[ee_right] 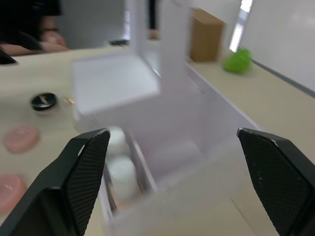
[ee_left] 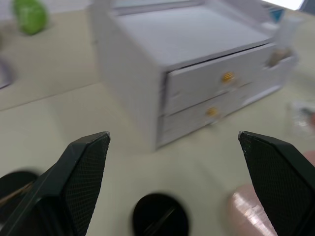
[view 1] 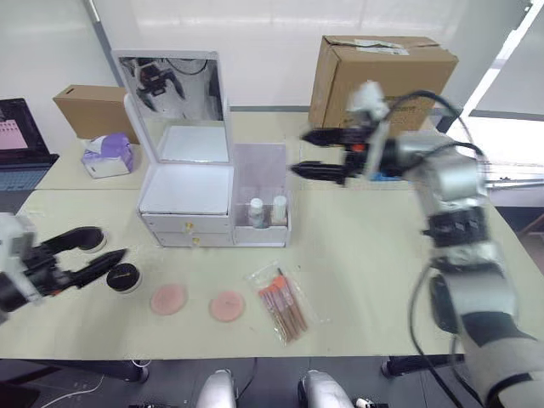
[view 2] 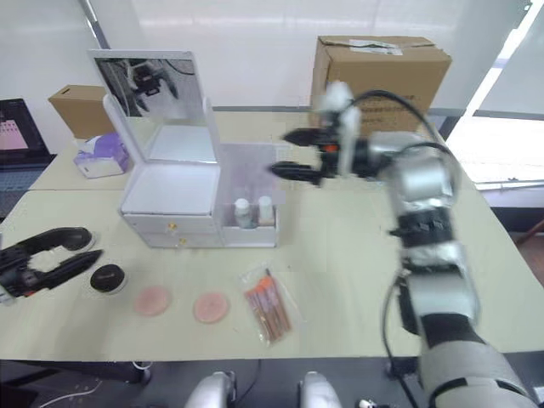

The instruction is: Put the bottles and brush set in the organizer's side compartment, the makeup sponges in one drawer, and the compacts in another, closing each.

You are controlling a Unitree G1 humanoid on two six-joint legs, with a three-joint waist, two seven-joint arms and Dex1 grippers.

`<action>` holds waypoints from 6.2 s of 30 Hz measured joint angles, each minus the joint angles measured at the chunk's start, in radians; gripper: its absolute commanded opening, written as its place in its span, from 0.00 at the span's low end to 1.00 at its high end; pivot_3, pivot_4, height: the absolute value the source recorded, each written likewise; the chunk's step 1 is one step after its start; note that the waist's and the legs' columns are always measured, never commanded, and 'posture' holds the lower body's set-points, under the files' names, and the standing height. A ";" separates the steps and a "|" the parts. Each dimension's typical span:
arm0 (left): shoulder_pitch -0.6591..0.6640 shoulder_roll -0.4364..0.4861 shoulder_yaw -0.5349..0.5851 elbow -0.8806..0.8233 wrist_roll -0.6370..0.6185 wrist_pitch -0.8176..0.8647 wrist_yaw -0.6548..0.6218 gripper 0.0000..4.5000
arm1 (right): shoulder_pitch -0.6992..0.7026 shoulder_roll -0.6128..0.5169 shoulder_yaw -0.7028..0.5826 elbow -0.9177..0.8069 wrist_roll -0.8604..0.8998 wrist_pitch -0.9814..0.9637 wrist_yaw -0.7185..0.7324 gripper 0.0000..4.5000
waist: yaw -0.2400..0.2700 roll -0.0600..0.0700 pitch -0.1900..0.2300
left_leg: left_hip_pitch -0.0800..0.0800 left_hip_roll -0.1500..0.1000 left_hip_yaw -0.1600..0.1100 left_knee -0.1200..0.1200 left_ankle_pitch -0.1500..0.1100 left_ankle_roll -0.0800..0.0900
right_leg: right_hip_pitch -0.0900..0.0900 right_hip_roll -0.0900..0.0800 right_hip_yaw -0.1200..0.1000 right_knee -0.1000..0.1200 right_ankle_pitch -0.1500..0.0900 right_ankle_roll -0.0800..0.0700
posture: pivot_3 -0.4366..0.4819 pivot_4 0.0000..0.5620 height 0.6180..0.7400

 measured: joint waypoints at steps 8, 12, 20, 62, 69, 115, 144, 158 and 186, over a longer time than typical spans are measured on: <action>-0.087 0.071 0.018 0.385 0.052 -0.116 -0.119 1.00 | 0.441 -0.255 -0.233 -0.176 0.068 0.102 -0.015 1.00 | 0.002 -0.001 0.000 | 0.002 0.001 0.005 -0.005 0.000 -0.001 | -0.005 -0.001 0.001 0.001 -0.001 0.005 | 0.48 0.27 0.98; -0.180 0.071 -0.041 0.452 0.081 -0.145 -0.145 1.00 | 0.522 -0.259 -0.279 -0.201 0.088 0.101 -0.045 1.00 | -0.009 -0.001 0.000 | 0.002 0.002 0.005 -0.005 0.000 -0.001 | -0.005 0.000 0.001 0.002 0.001 0.007 | 0.48 0.27 0.98; -0.234 0.071 -0.160 0.385 0.087 -0.107 -0.244 1.00 | 0.547 -0.259 -0.270 -0.348 0.197 0.228 -0.068 1.00 | -0.016 -0.001 0.000 | 0.001 0.003 0.004 -0.006 0.004 0.006 | -0.005 0.002 0.003 0.002 0.004 0.012 | 0.48 0.27 0.98; -0.262 -0.248 -0.770 -0.658 -0.477 0.848 0.767 0.01 | 0.343 0.156 0.068 -0.328 0.786 1.065 -0.845 1.00 | -0.013 -0.006 0.000 | 0.002 -0.003 -0.017 0.005 0.004 0.007 | 0.008 0.009 0.003 -0.001 0.002 0.010 | 0.48 0.27 0.98; -0.257 -0.344 -0.824 -0.625 -0.344 0.813 0.806 0.01 | 0.277 0.246 0.169 -0.268 0.708 1.063 -0.740 1.00 | -0.017 -0.005 -0.004 | 0.003 -0.002 -0.019 0.004 0.004 0.008 | 0.009 0.010 0.003 0.000 0.002 0.011 | 0.48 0.27 0.98; -0.297 -0.421 -0.639 -0.840 -0.268 0.551 0.701 0.00 | -0.217 0.250 0.226 0.174 -0.052 -0.472 -0.103 0.03 | -0.012 0.000 0.001 | -0.002 -0.005 -0.023 0.003 0.003 0.007 | 0.009 0.011 0.004 -0.011 0.012 0.012 | 0.48 0.27 0.98; -0.315 -0.346 -0.421 -0.816 -0.412 0.402 0.745 0.00 | -0.418 0.540 0.029 0.968 -0.278 -1.049 -0.263 0.91 | -0.017 0.001 0.003 | -0.002 -0.004 -0.023 0.002 0.003 0.007 | 0.009 0.012 0.004 -0.009 0.016 0.011 | 0.48 0.27 0.98; -0.308 -0.272 -0.415 -0.741 -0.337 0.374 0.685 0.00 | -0.281 0.321 0.016 0.253 -0.023 -0.232 0.224 1.00 | -0.009 0.002 0.003 | -0.002 -0.002 -0.023 0.002 0.003 0.006 | 0.008 0.013 0.003 -0.009 0.015 0.010 | 0.48 0.27 0.98; -0.408 -0.337 -0.447 -0.733 -0.238 0.336 0.746 0.00 | -0.433 0.474 0.298 0.629 -0.453 -0.435 -0.482 0.01 | -0.017 0.003 0.003 | -0.002 0.000 -0.023 0.002 0.004 0.007 | 0.006 0.017 0.005 -0.008 0.017 0.009 | 0.48 0.27 0.98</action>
